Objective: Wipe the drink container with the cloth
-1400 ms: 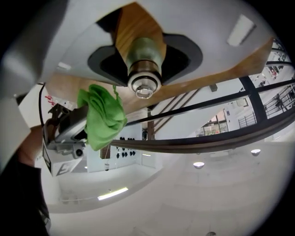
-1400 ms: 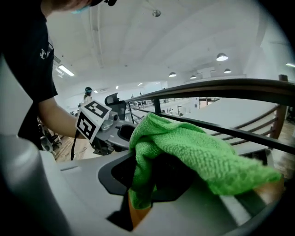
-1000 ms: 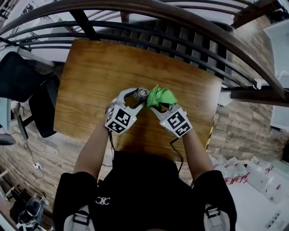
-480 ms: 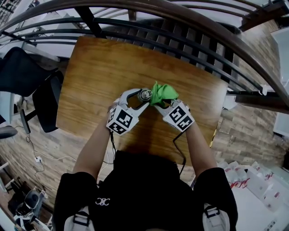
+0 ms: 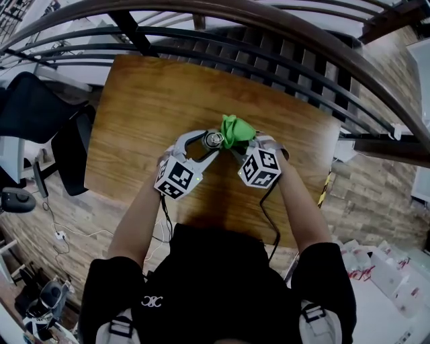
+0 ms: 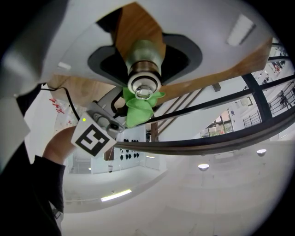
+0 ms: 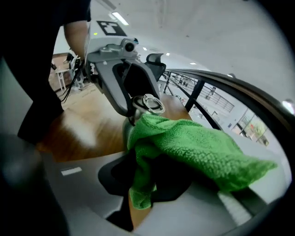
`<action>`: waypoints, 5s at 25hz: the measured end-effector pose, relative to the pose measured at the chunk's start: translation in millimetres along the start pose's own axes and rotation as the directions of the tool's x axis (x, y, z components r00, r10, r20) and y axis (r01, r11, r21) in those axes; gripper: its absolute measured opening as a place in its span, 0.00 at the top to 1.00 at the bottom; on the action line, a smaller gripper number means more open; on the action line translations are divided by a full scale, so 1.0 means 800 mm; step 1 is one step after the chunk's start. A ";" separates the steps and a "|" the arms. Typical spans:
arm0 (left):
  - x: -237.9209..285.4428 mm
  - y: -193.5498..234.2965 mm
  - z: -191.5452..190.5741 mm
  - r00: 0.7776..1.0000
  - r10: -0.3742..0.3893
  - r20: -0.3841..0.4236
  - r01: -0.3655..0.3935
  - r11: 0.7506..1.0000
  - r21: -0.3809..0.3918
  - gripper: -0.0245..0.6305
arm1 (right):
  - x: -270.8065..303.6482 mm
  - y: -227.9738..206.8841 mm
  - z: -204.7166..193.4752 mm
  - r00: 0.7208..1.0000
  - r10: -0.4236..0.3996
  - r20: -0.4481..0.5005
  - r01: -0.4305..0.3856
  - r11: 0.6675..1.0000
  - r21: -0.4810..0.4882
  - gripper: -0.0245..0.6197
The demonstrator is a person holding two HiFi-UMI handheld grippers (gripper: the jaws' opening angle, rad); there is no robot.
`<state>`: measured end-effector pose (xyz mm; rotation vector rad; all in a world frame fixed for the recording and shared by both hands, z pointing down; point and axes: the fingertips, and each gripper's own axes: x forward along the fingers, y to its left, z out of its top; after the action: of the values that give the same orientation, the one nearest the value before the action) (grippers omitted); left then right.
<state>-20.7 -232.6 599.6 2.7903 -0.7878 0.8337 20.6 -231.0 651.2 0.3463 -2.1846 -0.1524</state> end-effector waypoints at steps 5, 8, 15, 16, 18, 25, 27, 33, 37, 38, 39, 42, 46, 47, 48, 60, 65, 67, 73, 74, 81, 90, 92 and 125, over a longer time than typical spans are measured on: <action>0.005 0.001 0.002 1.000 0.003 -0.002 -0.003 1.000 -0.001 0.54 | 0.018 -0.019 -0.011 0.998 0.052 -0.029 -0.056 0.981 -0.184 0.86; 0.007 -0.002 0.000 1.000 0.001 -0.012 -0.001 1.000 -0.004 0.54 | 0.028 -0.027 -0.012 0.996 0.068 -0.057 -0.081 0.959 -0.270 0.86; 0.005 -0.002 0.001 1.000 0.012 -0.002 -0.012 1.000 -0.002 0.54 | 0.056 -0.027 -0.019 0.987 0.150 -0.057 -0.160 0.959 -0.235 0.86; 0.005 -0.002 0.000 1.000 0.014 -0.004 -0.014 1.000 -0.002 0.54 | 0.059 -0.025 -0.021 0.986 0.156 -0.058 -0.165 0.962 -0.218 0.86; 0.004 0.000 -0.003 1.000 0.015 -0.009 -0.015 1.000 -0.005 0.54 | 0.063 -0.022 -0.023 0.984 0.166 -0.056 -0.174 0.970 -0.170 0.86; 0.003 0.001 -0.006 1.000 0.026 -0.012 -0.026 1.000 -0.014 0.54 | 0.048 0.006 -0.036 0.984 0.175 -0.038 -0.176 0.984 -0.029 0.86; 0.002 0.003 -0.006 1.000 0.028 -0.010 -0.028 0.999 -0.022 0.54 | 0.046 0.018 -0.035 0.985 0.169 -0.026 -0.169 0.986 -0.001 0.86; 0.004 0.000 -0.017 0.999 0.051 -0.009 -0.052 0.981 -0.188 0.54 | 0.043 0.058 -0.032 0.984 0.180 -0.011 -0.177 0.975 0.133 0.86; 0.006 -0.001 -0.019 0.997 0.076 -0.003 -0.075 0.979 -0.192 0.54 | 0.040 0.090 -0.022 0.982 0.188 0.023 -0.188 0.959 0.214 0.86; 0.007 0.001 -0.022 0.997 0.077 -0.003 -0.076 0.979 -0.190 0.54 | 0.042 0.099 -0.018 0.981 0.189 0.031 -0.191 0.956 0.221 0.86; 0.007 0.002 -0.025 0.997 0.076 -0.006 -0.076 0.979 -0.189 0.54 | 0.044 0.108 -0.013 0.981 0.190 0.040 -0.194 0.954 0.228 0.86; 0.006 0.003 -0.029 0.997 0.068 -0.021 -0.071 0.977 -0.200 0.54 | 0.054 0.129 0.007 0.981 0.180 0.071 -0.192 0.950 0.246 0.86; 0.006 0.002 -0.030 0.997 0.062 -0.035 -0.068 0.976 -0.208 0.54 | 0.069 0.143 0.036 0.983 0.141 0.118 -0.169 0.942 0.288 0.86; 0.006 0.001 -0.030 0.997 0.060 -0.039 -0.067 0.976 -0.205 0.54 | 0.073 0.144 0.041 0.984 0.124 0.128 -0.158 0.939 0.305 0.86; 0.006 0.001 -0.031 0.997 0.057 -0.043 -0.065 0.977 -0.201 0.54 | 0.076 0.143 0.045 0.985 0.106 0.135 -0.145 0.935 0.323 0.86; 0.007 0.000 -0.032 0.998 0.035 -0.053 -0.044 0.983 -0.178 0.54 | 0.027 0.089 0.025 0.984 -0.058 0.171 -0.039 0.856 0.515 0.86; 0.011 -0.004 -0.032 0.995 0.049 -0.087 -0.058 0.993 -0.103 0.58 | 0.009 0.065 0.012 0.988 -0.072 0.136 -0.002 0.878 0.478 0.86; 0.011 -0.004 -0.032 0.995 0.050 -0.083 -0.059 0.992 -0.114 0.59 | 0.004 0.060 0.009 0.988 -0.080 0.132 0.008 0.879 0.476 0.86; 0.014 -0.006 -0.030 0.995 0.044 -0.091 -0.053 0.993 -0.103 0.59 | -0.021 0.038 0.012 0.985 -0.123 0.120 0.061 0.903 0.425 0.86; 0.014 -0.006 -0.031 0.995 0.045 -0.093 -0.055 0.993 -0.103 0.59 | -0.026 0.031 0.017 0.983 -0.134 0.125 0.071 0.907 0.414 0.86; 0.013 -0.005 -0.032 0.994 0.052 -0.092 -0.063 0.991 -0.117 0.59 | -0.040 -0.002 0.027 0.977 -0.187 0.098 0.145 0.932 0.334 0.86; 0.015 -0.007 -0.030 0.995 0.053 -0.088 -0.062 0.993 -0.102 0.59 | -0.016 -0.028 0.016 0.984 -0.157 0.079 0.131 0.955 0.264 0.86; 0.015 -0.007 -0.029 0.995 0.053 -0.085 -0.061 0.993 -0.100 0.59 | -0.012 -0.034 0.017 0.989 -0.124 0.086 0.101 0.966 0.237 0.86; 0.010 -0.005 -0.008 0.996 0.062 -0.064 -0.058 0.997 0.059 0.56 | 0.025 -0.043 -0.001 0.990 0.105 0.090 -0.120 0.978 0.168 0.86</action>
<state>-16.3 -231.3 609.5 2.7852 -0.8545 0.9675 16.4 -269.7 658.8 0.3172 -2.2978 0.0889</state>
